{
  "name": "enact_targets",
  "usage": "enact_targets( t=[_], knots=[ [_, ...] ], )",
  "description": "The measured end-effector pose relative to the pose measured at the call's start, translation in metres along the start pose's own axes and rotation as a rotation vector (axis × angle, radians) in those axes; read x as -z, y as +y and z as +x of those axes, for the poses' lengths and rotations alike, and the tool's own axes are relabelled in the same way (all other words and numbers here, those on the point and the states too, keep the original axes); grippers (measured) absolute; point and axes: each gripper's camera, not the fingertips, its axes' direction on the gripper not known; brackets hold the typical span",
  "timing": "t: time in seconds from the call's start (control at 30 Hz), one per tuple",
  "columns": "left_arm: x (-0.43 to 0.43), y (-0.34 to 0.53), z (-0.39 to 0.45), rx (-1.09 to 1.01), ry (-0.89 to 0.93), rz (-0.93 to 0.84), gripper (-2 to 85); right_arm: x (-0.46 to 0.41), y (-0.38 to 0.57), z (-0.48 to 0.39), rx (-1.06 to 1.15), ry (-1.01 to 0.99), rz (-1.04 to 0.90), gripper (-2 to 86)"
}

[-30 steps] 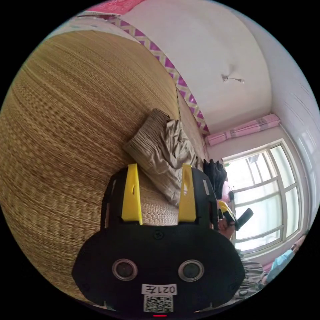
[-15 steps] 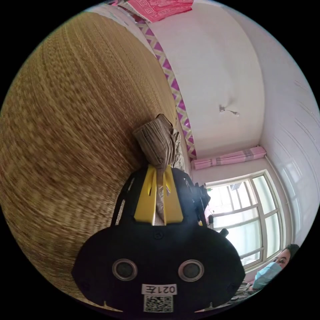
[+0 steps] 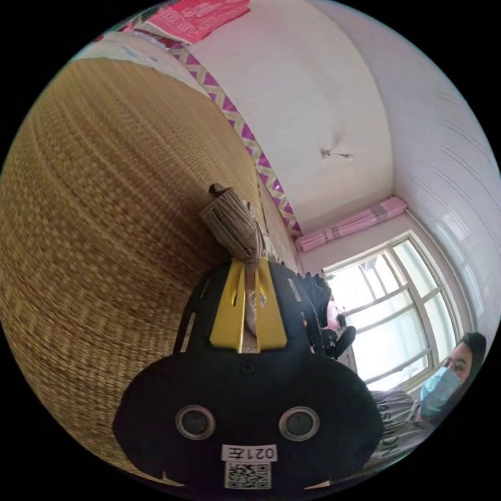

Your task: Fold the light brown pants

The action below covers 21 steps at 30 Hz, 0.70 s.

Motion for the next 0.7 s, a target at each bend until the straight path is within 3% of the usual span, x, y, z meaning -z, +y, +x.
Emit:
enact_targets(
  t=[0.17, 0.33, 0.57, 0.7],
  knots=[
    [0.001, -0.004, 0.055, -0.125, 0.039, 0.0, -0.8, 0.0, 0.043, 0.046, -0.244, -0.192, 0.099, 0.4],
    [0.005, -0.008, 0.098, -0.272, -0.064, -0.038, -0.8, 0.015, 0.095, 0.09, -0.433, -0.377, 0.261, -0.4],
    [-0.007, 0.0, -0.055, 0.007, -0.111, -0.087, -0.8, 0.013, 0.222, 0.178, -0.796, -0.747, 0.551, -0.4],
    [-0.001, 0.011, -0.094, 0.073, -0.005, -0.049, -0.8, 0.061, 0.342, 0.237, -0.948, -0.723, 0.718, -0.4]
  ],
)
